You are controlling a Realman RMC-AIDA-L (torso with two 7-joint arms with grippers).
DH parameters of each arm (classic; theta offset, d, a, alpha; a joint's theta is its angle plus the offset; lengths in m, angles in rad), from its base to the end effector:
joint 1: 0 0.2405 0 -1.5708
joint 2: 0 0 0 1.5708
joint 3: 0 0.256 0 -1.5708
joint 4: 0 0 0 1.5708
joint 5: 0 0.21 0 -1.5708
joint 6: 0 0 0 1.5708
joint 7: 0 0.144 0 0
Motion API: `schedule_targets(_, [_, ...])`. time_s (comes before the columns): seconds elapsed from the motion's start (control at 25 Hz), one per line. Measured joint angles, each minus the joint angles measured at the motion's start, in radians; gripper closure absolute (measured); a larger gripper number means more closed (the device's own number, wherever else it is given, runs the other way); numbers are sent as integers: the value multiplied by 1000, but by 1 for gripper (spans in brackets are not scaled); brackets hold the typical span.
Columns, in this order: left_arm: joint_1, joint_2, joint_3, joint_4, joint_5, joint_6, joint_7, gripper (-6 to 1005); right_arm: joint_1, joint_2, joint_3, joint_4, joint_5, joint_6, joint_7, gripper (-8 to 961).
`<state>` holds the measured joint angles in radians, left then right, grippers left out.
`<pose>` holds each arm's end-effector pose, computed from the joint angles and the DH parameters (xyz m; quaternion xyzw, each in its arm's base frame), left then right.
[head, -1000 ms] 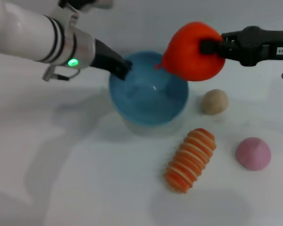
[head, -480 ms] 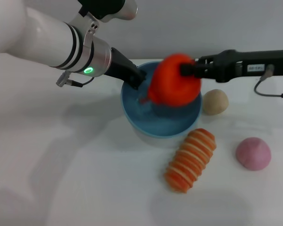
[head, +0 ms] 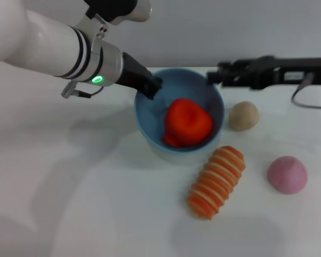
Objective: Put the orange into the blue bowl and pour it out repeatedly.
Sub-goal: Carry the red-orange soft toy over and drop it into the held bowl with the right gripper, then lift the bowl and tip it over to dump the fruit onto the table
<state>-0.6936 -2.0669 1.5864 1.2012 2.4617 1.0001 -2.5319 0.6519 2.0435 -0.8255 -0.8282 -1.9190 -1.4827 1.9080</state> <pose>-0.1246 0.4067 -0.0429 -0.9406 -0.2035 0.0396 0.2689 0.1957 0.3854 0.0298 -0.9099 0.3143 0.2477 0.1094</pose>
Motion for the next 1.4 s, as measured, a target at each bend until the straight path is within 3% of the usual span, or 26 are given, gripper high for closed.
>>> schedule_targets(0.16, [33,5,0,-9,34,-135,16,999,-90,21,97,-72,77,13,-83,448])
schedule_targets(0.32, [66,5,14,-15,44,-227,21,999,-221,22,125,-99,257,33,-192,373])
schedule_targets(0.52, [89,4,88,-14,96,-323,36,1000,-333,28,199,-23,322,90,-278,336])
schedule_targets(0.76, [138,2,238,-6,157,-511,40,999,-385,27,226,164,427,84,-402,335])
schedule_targets(1.08, [234,-1,407,21,396,-796,86,999,-397,24,234,246,465,91,-453,337])
schedule_targets(1.4, [363,0,532,13,423,-1162,455,1000,-392,23,235,253,462,92,-455,336])
